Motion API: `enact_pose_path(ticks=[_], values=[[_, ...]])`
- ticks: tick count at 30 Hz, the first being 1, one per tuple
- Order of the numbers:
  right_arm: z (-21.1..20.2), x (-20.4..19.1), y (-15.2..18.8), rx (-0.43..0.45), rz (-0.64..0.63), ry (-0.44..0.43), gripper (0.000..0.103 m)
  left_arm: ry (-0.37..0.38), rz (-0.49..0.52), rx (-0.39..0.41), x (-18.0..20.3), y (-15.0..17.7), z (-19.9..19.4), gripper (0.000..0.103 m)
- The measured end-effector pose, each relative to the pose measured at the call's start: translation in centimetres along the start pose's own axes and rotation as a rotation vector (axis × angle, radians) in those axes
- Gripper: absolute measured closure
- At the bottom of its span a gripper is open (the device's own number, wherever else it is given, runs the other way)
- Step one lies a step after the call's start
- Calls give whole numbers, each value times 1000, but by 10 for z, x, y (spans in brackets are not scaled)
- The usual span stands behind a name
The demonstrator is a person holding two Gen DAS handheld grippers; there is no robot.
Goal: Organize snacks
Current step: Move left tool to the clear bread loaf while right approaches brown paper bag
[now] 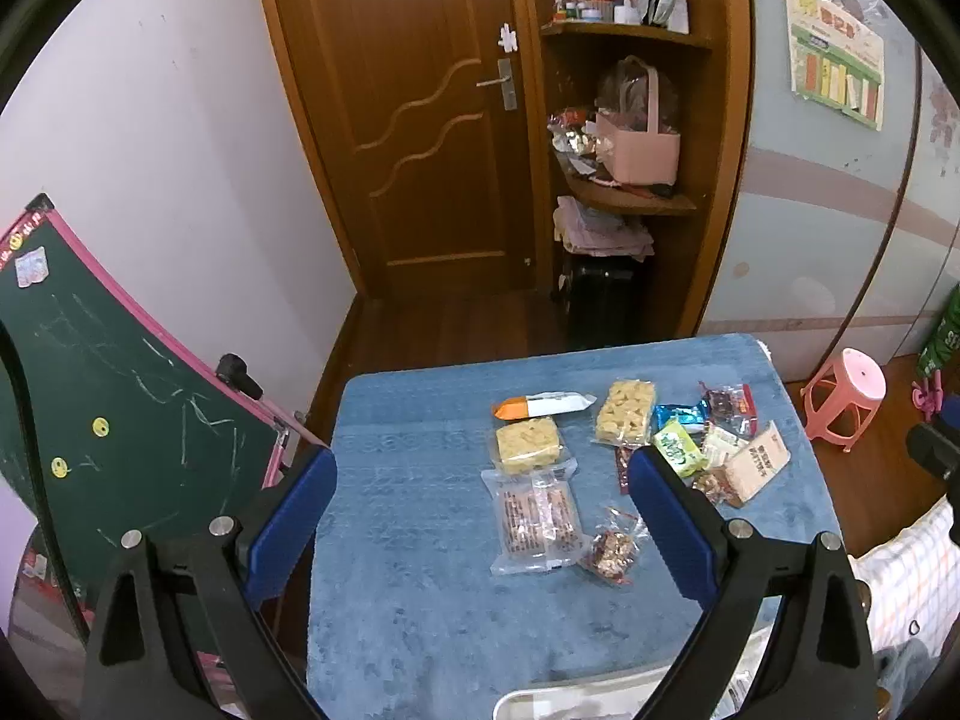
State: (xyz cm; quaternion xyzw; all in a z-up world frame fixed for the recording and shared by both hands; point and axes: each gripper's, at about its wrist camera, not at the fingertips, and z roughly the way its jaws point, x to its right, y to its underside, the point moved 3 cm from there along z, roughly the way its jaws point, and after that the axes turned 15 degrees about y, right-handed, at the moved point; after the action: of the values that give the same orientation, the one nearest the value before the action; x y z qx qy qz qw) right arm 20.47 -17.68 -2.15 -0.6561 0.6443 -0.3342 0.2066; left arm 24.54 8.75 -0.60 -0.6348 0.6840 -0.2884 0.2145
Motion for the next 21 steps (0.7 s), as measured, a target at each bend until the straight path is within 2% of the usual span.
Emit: enact_pose_path(ticks=[9,13,21], values=[[44,-8,-15,-44,-30,8,31,-18,-18,-75,-24,1,56,6],[74,-8,-17,-108,-38,-10,31,-36,-27,-129,-34,7,85,6],[129,-7,-10,-234,-18,-24,31,-11,-77,-240,-51,25,142,6]])
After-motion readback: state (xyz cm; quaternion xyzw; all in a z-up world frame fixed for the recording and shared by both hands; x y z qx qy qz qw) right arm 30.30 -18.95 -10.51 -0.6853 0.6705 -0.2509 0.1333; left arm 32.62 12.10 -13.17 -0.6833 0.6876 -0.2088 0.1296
